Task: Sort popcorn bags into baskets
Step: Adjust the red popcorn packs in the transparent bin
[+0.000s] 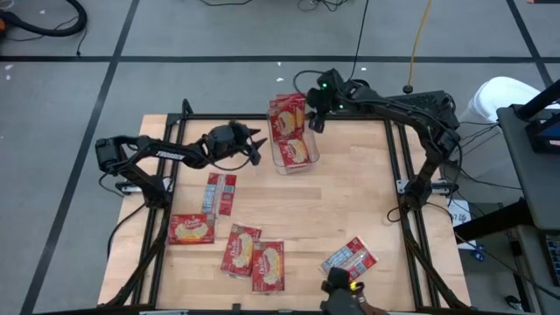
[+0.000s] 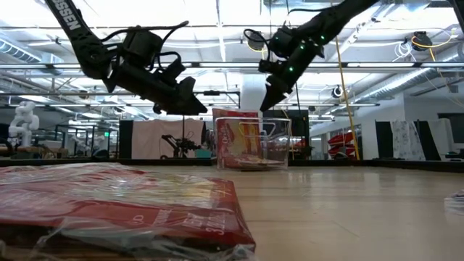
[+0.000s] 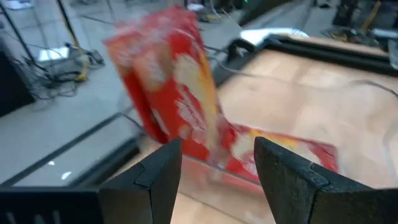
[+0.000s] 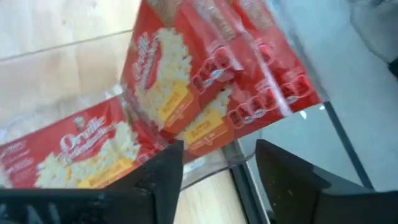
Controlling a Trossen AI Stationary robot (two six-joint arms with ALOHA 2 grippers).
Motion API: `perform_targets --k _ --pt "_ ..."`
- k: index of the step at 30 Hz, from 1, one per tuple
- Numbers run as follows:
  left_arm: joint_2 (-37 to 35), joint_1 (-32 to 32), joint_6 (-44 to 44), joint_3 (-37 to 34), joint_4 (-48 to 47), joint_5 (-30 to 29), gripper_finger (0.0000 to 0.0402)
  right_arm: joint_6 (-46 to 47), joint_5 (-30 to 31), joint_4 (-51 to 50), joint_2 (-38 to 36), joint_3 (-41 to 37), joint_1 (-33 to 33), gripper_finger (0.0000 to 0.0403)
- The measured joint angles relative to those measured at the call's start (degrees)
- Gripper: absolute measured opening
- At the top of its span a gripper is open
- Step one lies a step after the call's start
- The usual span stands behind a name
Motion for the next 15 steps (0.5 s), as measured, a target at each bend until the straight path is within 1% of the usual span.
perform_targets --k 2,5,9,12,15 --pt "0.00 1.41 0.00 0.00 1.03 0.00 0.0207 0.85 -1.25 4.09 -0.67 -2.70 -1.05 0.0220" --pt "0.00 3.40 0.41 0.00 1.31 0.09 0.0207 2.13 -6.30 11.42 -0.70 -6.18 -2.90 0.0252" --pt "0.41 5.39 0.12 0.01 1.81 1.80 0.0207 2.80 -10.73 19.51 0.98 -8.36 -5.50 0.0299" --pt "0.55 6.09 -0.92 0.02 1.92 4.50 0.0207 5.79 -16.64 24.13 3.11 -8.51 -7.99 0.0326" --pt "1.35 5.76 -1.15 0.02 2.14 5.13 0.0207 7.48 -23.17 28.17 5.03 -8.49 -10.23 0.0345"
